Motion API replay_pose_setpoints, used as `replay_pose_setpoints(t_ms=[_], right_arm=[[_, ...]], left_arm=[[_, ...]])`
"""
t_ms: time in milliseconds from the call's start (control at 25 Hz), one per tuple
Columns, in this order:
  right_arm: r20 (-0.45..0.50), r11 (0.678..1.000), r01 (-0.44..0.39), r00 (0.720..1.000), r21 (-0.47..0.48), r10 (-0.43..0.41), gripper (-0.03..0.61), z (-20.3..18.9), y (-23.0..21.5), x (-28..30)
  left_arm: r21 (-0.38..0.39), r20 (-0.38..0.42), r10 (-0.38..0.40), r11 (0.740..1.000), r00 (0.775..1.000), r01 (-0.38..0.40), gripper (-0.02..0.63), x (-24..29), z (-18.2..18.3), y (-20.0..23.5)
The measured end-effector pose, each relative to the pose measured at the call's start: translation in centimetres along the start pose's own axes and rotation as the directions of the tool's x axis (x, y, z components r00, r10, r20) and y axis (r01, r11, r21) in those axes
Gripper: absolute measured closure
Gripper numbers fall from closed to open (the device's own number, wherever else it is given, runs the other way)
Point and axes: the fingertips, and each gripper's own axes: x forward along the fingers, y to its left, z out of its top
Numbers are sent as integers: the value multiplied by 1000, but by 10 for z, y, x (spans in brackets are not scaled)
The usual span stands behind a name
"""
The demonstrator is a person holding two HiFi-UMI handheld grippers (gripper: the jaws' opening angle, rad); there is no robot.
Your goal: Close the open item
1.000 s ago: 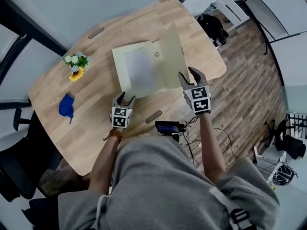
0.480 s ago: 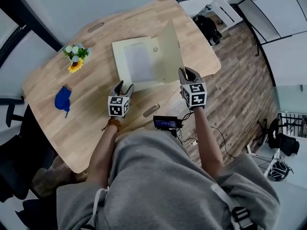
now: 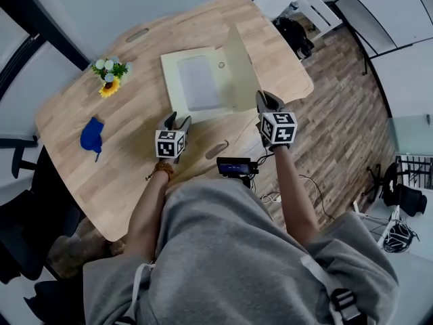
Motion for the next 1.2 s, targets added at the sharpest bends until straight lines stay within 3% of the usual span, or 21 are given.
replay_pose_setpoints(t_ms=[320, 1200], right_arm=[[26, 996, -29, 999, 85, 27, 561, 2, 6, -3], [9, 982, -176, 984, 63, 175, 548, -2, 63, -6]], left_arm=[[-6, -6, 5, 1000, 1000, -5, 385, -3, -5, -4], [13, 1, 4, 1000, 1000, -4, 385, -4, -6, -6]])
